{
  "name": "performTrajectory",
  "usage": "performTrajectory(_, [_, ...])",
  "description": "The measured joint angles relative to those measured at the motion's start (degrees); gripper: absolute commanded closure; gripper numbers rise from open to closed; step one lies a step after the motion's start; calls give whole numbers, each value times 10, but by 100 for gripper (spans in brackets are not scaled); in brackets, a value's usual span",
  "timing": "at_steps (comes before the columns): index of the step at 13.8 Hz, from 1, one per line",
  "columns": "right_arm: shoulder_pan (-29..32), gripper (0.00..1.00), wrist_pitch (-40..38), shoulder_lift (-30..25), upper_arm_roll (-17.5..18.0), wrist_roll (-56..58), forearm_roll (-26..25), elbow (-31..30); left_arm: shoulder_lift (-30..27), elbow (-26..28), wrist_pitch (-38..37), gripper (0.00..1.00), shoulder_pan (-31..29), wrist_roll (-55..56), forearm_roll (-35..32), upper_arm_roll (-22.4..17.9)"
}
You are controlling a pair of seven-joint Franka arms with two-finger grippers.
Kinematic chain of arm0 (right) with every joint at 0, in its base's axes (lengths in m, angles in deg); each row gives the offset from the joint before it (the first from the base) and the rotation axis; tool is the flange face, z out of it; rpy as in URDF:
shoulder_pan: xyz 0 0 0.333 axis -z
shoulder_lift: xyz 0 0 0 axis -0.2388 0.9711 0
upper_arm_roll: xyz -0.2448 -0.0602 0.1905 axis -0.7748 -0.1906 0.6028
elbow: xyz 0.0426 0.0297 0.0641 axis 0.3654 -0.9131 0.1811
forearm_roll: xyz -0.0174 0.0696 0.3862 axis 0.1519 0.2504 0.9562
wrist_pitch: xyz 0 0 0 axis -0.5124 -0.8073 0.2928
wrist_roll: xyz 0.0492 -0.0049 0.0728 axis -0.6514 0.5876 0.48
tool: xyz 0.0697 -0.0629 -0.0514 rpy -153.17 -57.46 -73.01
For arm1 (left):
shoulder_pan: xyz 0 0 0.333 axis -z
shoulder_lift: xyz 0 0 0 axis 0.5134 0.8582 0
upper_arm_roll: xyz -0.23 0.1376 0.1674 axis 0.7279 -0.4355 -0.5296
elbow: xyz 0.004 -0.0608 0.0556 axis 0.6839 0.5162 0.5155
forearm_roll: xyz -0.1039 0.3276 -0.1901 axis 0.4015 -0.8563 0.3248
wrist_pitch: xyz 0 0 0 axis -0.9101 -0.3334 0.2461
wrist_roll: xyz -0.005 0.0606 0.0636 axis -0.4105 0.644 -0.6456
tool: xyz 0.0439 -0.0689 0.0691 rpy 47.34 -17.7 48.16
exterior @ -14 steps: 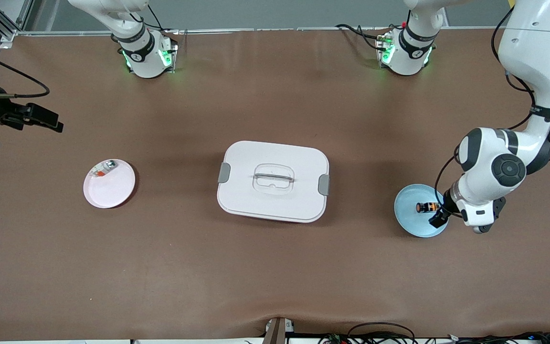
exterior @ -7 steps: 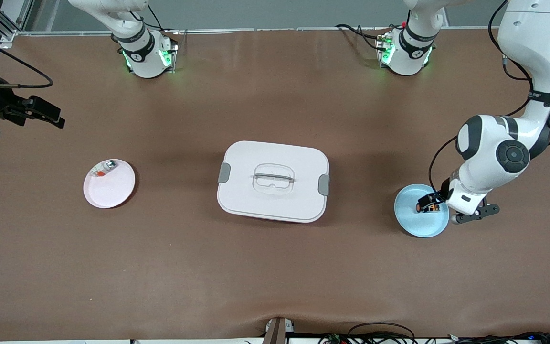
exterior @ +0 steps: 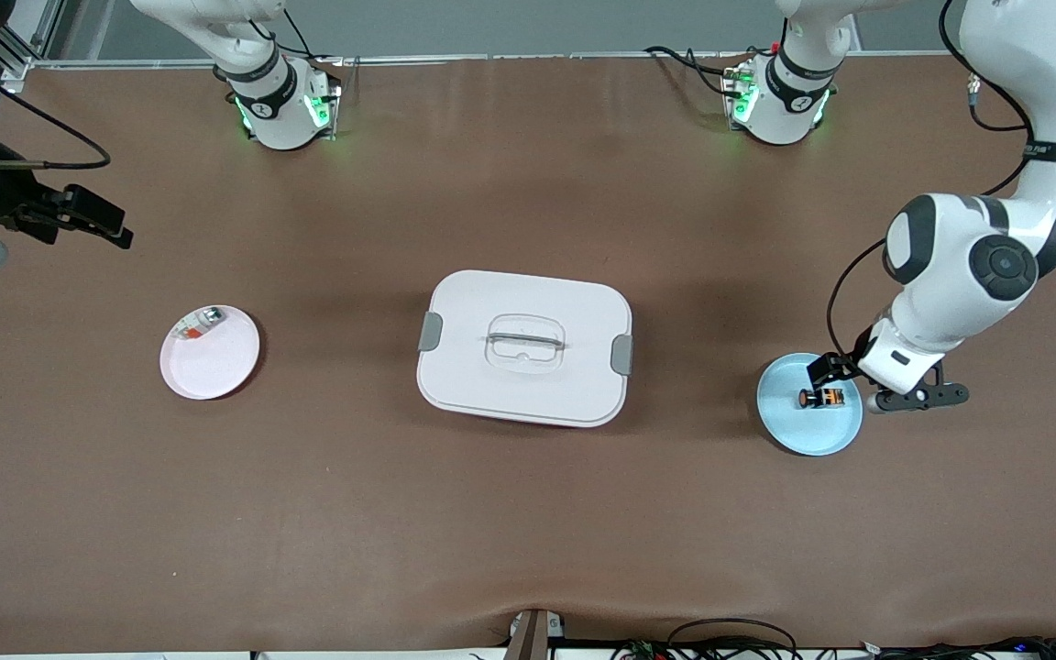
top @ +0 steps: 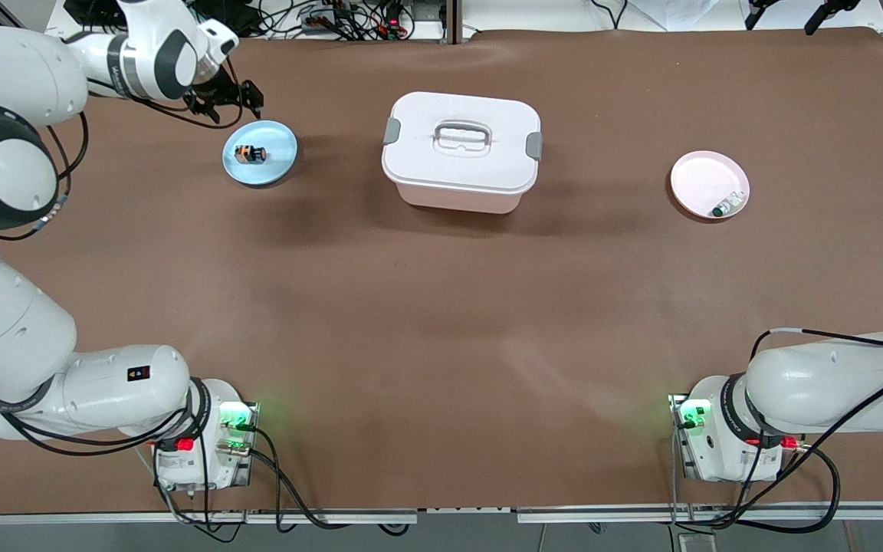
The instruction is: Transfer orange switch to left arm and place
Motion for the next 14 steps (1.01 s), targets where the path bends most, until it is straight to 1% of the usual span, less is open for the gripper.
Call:
performTrajectory(3, [-5,0,7,0,0,-10,0,0,-34,-1,-9,0,0,1,0,-3])
performTrajectory(5, [-4,0,20,0,-5,-11,0,-1,-64,-15,-53,0,0,3,0,-3])
performTrajectory(8, [-1,0,26,0,-8,-11,0,-1,-101,-77,-166,0,0,3,0,-3])
performTrajectory(10, [-1,0,26,-1,-8,-11,0,-1,-113,-121,-233,0,0,3,0,-3])
performTrajectory(12, [-1,0,27,-5,-8,-11,0,-8,-117,-161,-285,0,0,2,1,-2])
performTrajectory(14, [-1,0,35,-16,-8,-11,0,-25,-117,-189,-320,0,0,2,3,-2])
